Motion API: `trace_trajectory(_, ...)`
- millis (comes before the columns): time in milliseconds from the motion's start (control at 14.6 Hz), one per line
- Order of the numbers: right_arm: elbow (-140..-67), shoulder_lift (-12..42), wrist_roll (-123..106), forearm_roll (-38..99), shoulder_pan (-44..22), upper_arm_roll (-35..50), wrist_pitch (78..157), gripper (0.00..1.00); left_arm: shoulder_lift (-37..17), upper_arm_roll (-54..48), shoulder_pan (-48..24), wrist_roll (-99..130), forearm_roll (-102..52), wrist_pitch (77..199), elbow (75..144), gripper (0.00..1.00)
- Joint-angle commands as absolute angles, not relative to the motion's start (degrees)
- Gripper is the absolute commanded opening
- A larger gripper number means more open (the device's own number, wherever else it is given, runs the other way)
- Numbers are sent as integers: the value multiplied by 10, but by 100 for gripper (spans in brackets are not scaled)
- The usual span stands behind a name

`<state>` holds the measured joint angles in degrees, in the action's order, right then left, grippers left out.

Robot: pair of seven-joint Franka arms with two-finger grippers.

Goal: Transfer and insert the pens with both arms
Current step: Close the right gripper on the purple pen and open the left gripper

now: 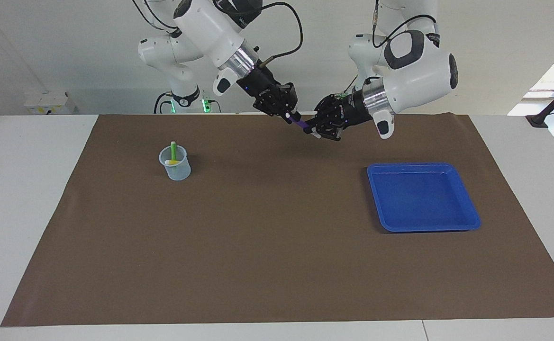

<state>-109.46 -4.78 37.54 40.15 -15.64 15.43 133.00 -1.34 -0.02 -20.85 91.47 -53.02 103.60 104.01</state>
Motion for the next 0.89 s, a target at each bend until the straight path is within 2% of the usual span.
trace_trajectory(0,-1092,-43,368,403,-145,158,1333,9,10,4,-218,924,-541,1053,1060,0)
trace_trajectory(69,-1092,-43,368,403,-143,158,1332,8,15,4,-219,923,-541,1055,1059,99)
trace_trajectory(412,-1092,-44,361,402,-138,157,1322,7,17,6,-218,918,-535,1055,1058,100)
trace_trajectory(549,-1091,-49,357,398,-114,156,1294,7,17,6,-214,912,-533,1054,1057,100)
trace_trajectory(824,-1052,-54,240,302,-49,153,1127,7,16,6,-214,872,-486,1052,1055,100)
